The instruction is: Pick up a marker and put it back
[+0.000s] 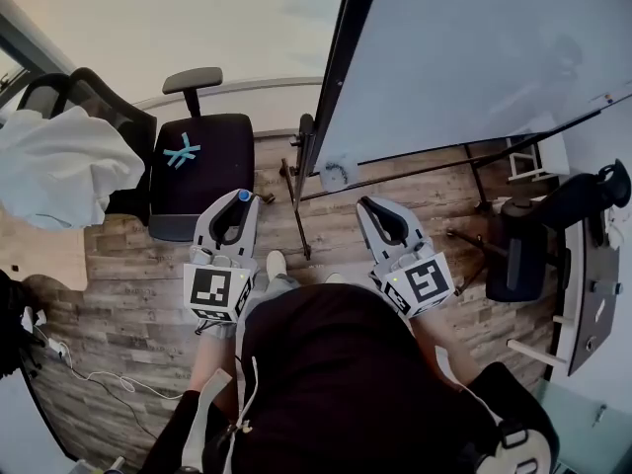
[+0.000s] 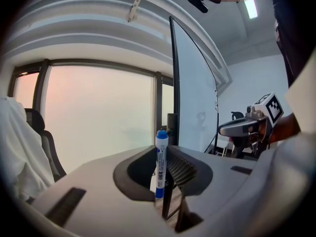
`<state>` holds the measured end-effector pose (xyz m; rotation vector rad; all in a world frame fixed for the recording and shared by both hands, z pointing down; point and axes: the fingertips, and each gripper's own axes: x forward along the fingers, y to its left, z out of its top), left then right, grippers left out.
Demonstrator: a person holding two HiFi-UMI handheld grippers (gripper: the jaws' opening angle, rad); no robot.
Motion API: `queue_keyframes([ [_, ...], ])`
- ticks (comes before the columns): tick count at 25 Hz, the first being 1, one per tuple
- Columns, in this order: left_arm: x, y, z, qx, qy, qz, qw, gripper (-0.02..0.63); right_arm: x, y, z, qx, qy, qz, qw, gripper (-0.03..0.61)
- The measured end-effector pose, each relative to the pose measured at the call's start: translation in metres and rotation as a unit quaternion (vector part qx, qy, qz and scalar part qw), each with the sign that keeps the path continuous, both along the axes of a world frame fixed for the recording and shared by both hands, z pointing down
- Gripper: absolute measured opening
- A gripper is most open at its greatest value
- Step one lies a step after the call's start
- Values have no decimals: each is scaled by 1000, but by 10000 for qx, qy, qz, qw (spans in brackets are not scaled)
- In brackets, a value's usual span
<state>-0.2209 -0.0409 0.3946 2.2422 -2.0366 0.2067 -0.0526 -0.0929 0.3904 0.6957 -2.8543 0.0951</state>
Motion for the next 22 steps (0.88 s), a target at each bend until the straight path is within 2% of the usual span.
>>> queue_keyframes([
  [10, 40, -36, -9, 114, -78, 767, 9970, 72, 39, -11, 0, 15, -80, 696, 9975, 31],
  [22, 105, -75, -20, 205, -198, 1693, 9851, 72, 92, -23, -3, 14, -151, 1496, 9886, 32],
])
